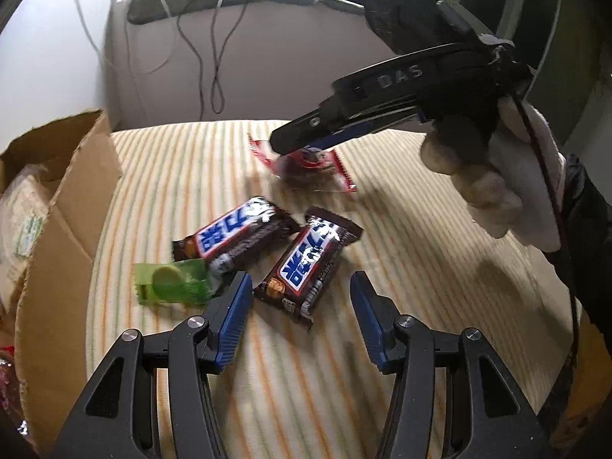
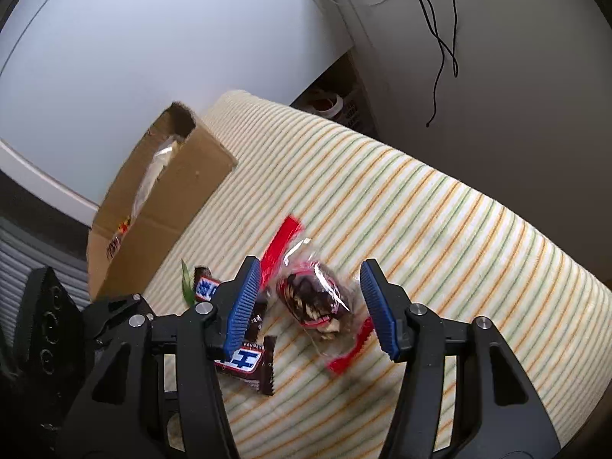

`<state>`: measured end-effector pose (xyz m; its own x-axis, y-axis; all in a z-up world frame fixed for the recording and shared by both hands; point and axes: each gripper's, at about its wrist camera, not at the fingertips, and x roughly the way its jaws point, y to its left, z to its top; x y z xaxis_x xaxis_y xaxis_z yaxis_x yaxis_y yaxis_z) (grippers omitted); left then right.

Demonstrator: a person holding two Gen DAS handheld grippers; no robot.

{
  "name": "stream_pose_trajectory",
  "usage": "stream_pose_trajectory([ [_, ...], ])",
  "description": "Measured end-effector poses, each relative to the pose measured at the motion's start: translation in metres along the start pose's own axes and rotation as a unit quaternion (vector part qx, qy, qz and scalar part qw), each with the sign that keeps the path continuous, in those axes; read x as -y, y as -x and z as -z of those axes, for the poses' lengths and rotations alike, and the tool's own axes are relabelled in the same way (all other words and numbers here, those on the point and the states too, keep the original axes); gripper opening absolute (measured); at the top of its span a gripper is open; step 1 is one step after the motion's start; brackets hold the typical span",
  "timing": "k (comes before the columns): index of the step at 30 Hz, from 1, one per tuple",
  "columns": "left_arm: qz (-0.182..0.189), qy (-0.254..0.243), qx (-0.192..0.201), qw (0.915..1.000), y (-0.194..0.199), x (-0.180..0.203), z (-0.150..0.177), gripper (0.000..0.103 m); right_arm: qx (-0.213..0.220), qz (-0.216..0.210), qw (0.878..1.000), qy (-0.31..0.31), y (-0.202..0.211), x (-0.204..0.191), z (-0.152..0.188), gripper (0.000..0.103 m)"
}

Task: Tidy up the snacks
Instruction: 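Grasp a Snickers bar with left tool while right tool grasps red-wrapped chocolate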

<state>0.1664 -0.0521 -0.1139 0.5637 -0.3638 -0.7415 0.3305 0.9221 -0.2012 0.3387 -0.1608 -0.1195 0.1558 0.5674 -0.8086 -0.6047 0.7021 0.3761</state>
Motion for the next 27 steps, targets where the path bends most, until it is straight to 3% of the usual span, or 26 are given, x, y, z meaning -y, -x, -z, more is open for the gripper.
stream_pose_trajectory([
  [9, -0.02, -0.028, -0.01, 0.9994, -0.016, 0.016, -0.016, 0.052, 0.004, 0.022, 0.999, 0.043, -0.002, -0.011, 0.002, 0.058],
  [15, -0.014, -0.01, -0.021, 0.9996, -0.029, 0.009, -0.023, 0.029, -0.004, 0.004, 0.998, 0.055, -0.008, -0.011, 0.007, 0.058],
  [24, -0.017, 0.004, -0.023, 0.9996, -0.016, 0.008, -0.017, 0.028, -0.012, 0.041, 0.997, 0.065, -0.018, -0.013, 0.015, 0.057],
  [26, -0.02, 0.01, -0.02, 0.9995, -0.014, 0.007, -0.018, 0.028, -0.012, 0.063, 0.996, 0.066, -0.021, -0.015, 0.015, 0.042],
  [27, -0.022, 0.012, -0.018, 0.9995, -0.014, 0.006, -0.016, 0.028, -0.013, 0.078, 0.995, 0.066, -0.022, -0.015, 0.015, 0.042],
])
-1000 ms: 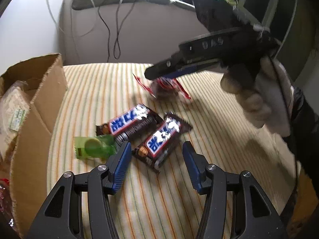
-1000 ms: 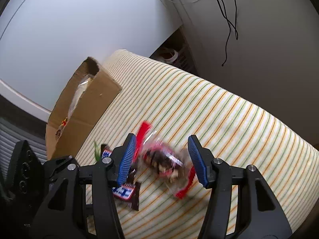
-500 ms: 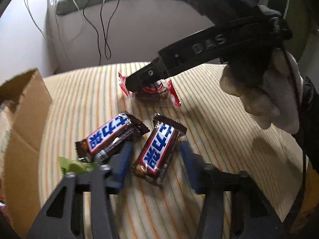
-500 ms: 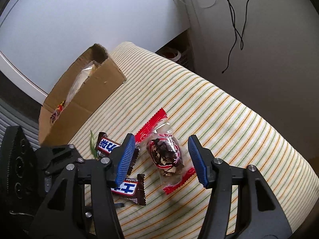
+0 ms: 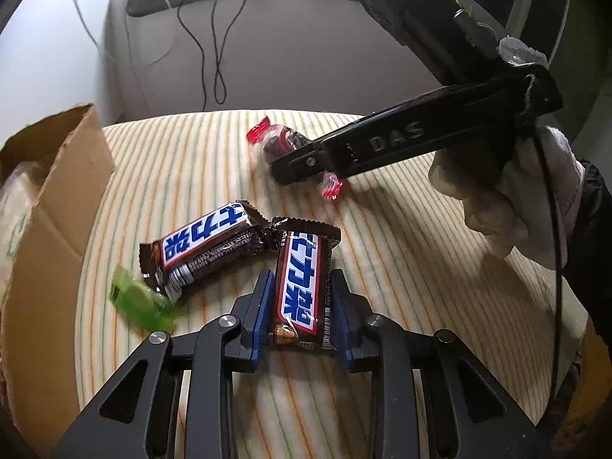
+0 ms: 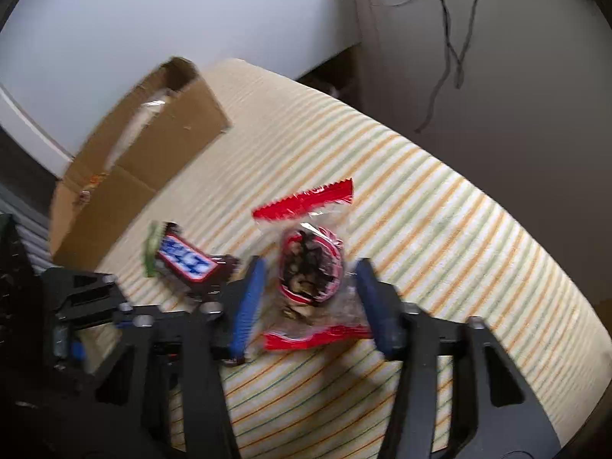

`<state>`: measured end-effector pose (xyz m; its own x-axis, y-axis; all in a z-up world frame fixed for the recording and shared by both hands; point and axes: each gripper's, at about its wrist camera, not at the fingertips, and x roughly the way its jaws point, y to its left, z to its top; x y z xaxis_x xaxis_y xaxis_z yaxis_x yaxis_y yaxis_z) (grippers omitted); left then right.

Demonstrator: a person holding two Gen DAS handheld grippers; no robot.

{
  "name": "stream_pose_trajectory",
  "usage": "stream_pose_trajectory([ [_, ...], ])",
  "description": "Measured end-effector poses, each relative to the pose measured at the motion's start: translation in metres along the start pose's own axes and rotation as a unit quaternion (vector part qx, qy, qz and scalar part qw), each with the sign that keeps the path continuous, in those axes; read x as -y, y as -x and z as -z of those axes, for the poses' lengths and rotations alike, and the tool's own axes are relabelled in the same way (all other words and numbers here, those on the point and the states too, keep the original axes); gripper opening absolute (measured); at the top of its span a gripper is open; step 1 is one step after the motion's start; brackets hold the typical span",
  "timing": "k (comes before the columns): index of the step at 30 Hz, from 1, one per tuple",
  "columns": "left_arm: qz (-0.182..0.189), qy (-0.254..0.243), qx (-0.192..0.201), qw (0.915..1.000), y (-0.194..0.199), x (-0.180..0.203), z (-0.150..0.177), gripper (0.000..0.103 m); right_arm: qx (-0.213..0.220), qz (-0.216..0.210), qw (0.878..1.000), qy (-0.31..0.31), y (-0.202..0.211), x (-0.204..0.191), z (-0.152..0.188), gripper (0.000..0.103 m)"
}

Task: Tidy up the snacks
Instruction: 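Grasp a Snickers bar with left tool while right tool grasps red-wrapped chocolate, then carry Snickers bar over box with left tool while right tool carries red chocolate there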

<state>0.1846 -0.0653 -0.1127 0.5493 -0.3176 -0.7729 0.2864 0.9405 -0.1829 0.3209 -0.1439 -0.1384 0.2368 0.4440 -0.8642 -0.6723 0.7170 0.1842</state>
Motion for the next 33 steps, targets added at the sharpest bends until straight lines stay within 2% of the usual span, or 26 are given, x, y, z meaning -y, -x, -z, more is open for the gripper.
stream_pose_trajectory([
  [5, -0.004, 0.008, 0.009, 0.9999, 0.009, 0.0, 0.011, 0.027, 0.002, 0.015, 1.0, -0.006, 0.004, -0.006, 0.004, 0.036],
  [9, -0.001, 0.015, 0.022, 0.9996, 0.019, -0.004, 0.014, 0.027, 0.011, 0.04, 0.999, -0.004, 0.013, -0.017, 0.012, 0.036],
  [16, -0.002, 0.021, 0.048, 0.9986, 0.049, -0.003, 0.032, 0.027, 0.038, 0.059, 0.997, -0.017, 0.042, -0.031, 0.023, 0.036],
  [23, -0.009, 0.025, 0.076, 0.9967, 0.082, -0.007, 0.041, 0.027, 0.061, 0.066, 0.996, -0.017, 0.067, -0.05, 0.025, 0.036],
  [33, -0.036, 0.056, 0.112, 0.9915, 0.129, -0.042, 0.051, 0.027, 0.078, 0.064, 0.995, 0.005, 0.08, -0.094, 0.01, 0.036],
])
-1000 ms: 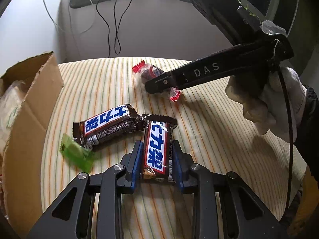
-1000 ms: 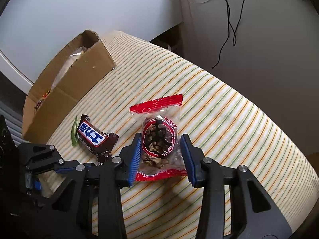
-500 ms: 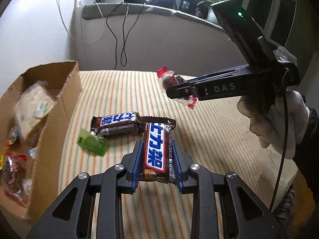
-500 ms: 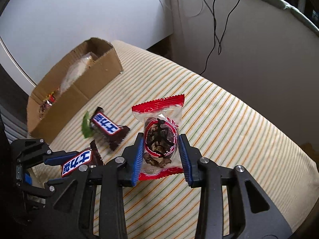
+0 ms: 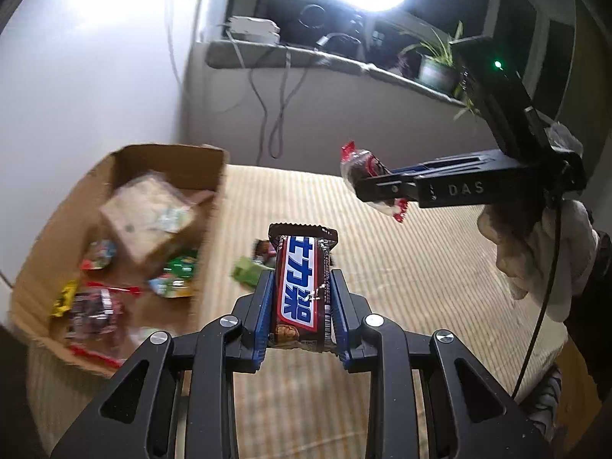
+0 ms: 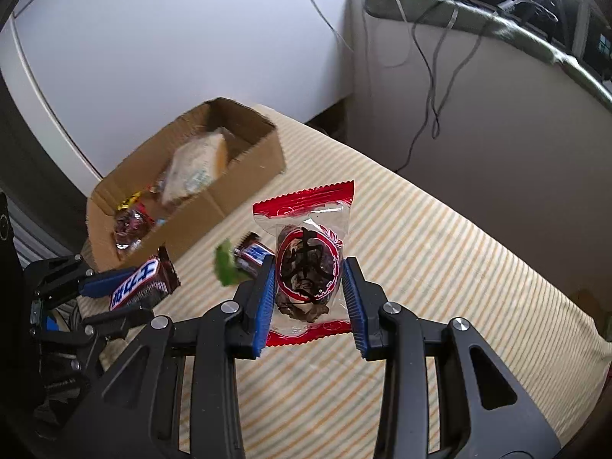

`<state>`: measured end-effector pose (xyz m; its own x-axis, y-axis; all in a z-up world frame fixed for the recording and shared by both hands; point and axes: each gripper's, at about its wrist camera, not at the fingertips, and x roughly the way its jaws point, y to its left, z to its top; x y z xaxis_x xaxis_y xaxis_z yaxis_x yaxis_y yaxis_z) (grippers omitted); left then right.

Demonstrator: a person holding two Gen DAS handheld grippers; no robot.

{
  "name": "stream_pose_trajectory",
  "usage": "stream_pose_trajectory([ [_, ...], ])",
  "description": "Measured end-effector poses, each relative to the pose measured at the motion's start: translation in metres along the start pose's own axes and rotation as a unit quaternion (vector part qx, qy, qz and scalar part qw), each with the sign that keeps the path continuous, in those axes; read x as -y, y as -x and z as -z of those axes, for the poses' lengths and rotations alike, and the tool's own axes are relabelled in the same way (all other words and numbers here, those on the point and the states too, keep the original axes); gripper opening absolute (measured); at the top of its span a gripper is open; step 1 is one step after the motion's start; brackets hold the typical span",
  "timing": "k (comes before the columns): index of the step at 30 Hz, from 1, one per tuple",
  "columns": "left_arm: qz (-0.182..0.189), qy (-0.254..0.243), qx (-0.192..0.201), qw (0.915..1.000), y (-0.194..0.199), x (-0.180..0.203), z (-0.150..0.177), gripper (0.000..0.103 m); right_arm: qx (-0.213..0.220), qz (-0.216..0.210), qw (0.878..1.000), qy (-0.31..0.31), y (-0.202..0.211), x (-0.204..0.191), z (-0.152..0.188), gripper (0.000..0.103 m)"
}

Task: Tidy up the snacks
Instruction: 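Carry Snickers bar over box with left tool while right tool carries red chocolate there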

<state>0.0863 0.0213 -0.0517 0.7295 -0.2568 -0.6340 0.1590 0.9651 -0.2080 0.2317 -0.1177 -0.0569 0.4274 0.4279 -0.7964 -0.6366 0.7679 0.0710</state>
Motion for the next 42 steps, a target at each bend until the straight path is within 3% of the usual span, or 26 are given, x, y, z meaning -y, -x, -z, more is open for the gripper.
stream_pose_trajectory([
  [20, -0.073, 0.033, 0.03, 0.9963, 0.03, -0.089, -0.001, 0.027, 0.003, -0.009, 1.0, 0.025, -0.05, -0.072, -0.071, 0.036],
  [42, -0.095, 0.04, 0.029, 0.9943, 0.015, -0.119, -0.007, 0.027, -0.014, -0.023, 0.999, 0.038, -0.109, -0.098, -0.098, 0.036],
])
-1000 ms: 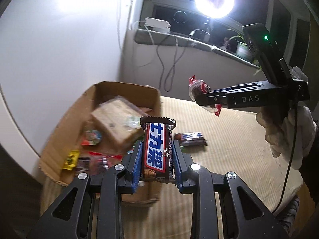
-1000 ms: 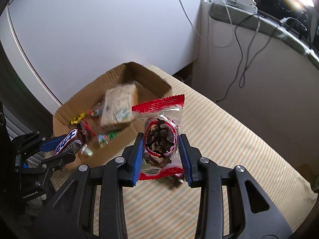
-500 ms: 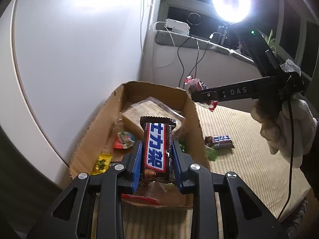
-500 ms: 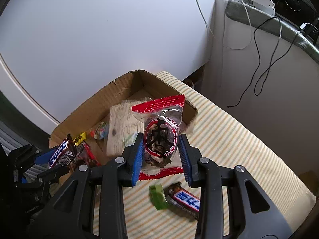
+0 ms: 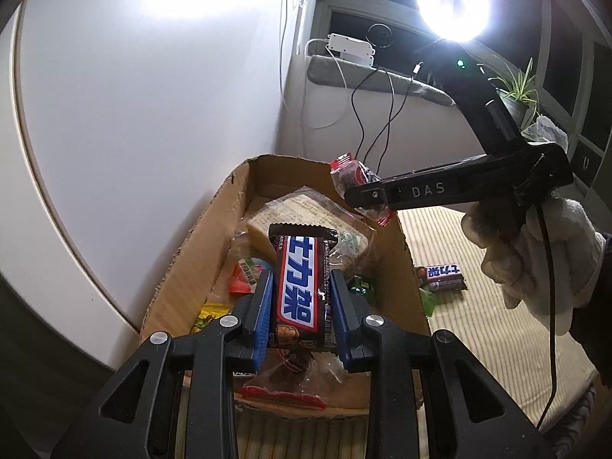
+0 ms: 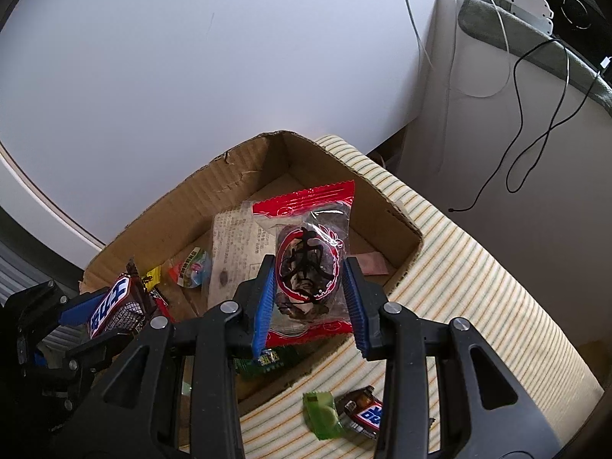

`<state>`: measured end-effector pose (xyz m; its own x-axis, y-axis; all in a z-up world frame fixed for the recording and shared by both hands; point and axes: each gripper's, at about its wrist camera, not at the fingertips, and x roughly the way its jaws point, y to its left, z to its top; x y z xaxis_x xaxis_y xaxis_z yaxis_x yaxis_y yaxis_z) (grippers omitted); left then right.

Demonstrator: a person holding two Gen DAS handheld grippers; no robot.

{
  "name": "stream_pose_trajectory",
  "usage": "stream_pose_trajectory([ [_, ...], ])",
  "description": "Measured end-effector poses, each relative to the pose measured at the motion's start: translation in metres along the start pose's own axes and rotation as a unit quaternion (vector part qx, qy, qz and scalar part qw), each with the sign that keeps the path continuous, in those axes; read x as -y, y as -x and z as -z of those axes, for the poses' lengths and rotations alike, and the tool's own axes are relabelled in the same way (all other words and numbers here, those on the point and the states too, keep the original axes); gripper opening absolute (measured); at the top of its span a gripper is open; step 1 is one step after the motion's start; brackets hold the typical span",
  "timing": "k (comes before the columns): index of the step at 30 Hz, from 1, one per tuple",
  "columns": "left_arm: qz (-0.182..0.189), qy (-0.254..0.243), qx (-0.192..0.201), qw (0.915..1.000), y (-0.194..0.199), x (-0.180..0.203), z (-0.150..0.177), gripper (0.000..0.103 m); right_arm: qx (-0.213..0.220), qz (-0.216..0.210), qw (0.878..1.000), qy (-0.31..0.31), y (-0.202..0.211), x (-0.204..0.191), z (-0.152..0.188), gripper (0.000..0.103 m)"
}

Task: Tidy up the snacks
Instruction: 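Carry Snickers bar over box with left tool while right tool carries red chocolate there, then open both tools to drop the Snickers bar and red chocolate into the box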

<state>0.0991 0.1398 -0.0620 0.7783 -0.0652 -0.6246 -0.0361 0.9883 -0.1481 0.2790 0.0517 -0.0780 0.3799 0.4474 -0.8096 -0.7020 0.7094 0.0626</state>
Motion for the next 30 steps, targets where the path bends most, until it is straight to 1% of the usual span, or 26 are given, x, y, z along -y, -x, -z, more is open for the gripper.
stream_pose_trajectory([
  [14, -0.01, -0.006, 0.007, 0.9999, 0.001, 0.003, 0.0, 0.027, 0.003, 0.001, 1.0, 0.016, 0.0, -0.007, -0.005, 0.038],
  [15, -0.01, -0.007, 0.007, 0.9999, 0.001, 0.003, -0.001, 0.027, 0.003, 0.002, 1.0, 0.017, 0.0, -0.008, -0.005, 0.04],
  [16, -0.011, -0.007, 0.007, 0.9999, 0.001, 0.003, -0.001, 0.031, 0.004, 0.003, 1.0, 0.017, 0.0, -0.009, -0.005, 0.05],
  [17, -0.012, -0.008, 0.008, 0.9999, 0.001, 0.003, -0.001, 0.039, 0.006, 0.004, 1.0, 0.018, 0.001, -0.009, -0.005, 0.062],
  [18, -0.014, -0.008, 0.009, 0.9998, 0.002, 0.003, -0.001, 0.044, 0.009, 0.006, 1.0, 0.018, 0.001, -0.01, -0.005, 0.067],
  [19, -0.015, -0.007, 0.012, 0.9998, 0.002, 0.003, -0.001, 0.05, 0.016, 0.007, 1.0, 0.02, 0.003, -0.011, -0.005, 0.075],
  [20, -0.016, -0.006, 0.013, 0.9998, 0.002, 0.003, -0.001, 0.054, 0.02, 0.009, 1.0, 0.021, 0.005, -0.012, -0.005, 0.079],
  [21, -0.016, -0.006, 0.014, 0.9998, 0.003, 0.003, -0.001, 0.056, 0.025, 0.011, 0.999, 0.022, 0.007, -0.013, -0.005, 0.081],
  [22, -0.016, -0.007, 0.015, 0.9997, 0.003, 0.003, -0.001, 0.06, 0.027, 0.013, 0.999, 0.023, 0.008, -0.012, -0.005, 0.086],
  [23, -0.017, -0.008, 0.014, 0.9997, 0.003, 0.004, -0.001, 0.062, 0.029, 0.014, 0.999, 0.023, 0.009, -0.013, -0.006, 0.088],
  [30, -0.018, -0.015, 0.016, 0.9996, 0.005, 0.01, -0.001, 0.062, 0.035, 0.023, 0.998, 0.037, 0.016, -0.016, -0.004, 0.088],
])
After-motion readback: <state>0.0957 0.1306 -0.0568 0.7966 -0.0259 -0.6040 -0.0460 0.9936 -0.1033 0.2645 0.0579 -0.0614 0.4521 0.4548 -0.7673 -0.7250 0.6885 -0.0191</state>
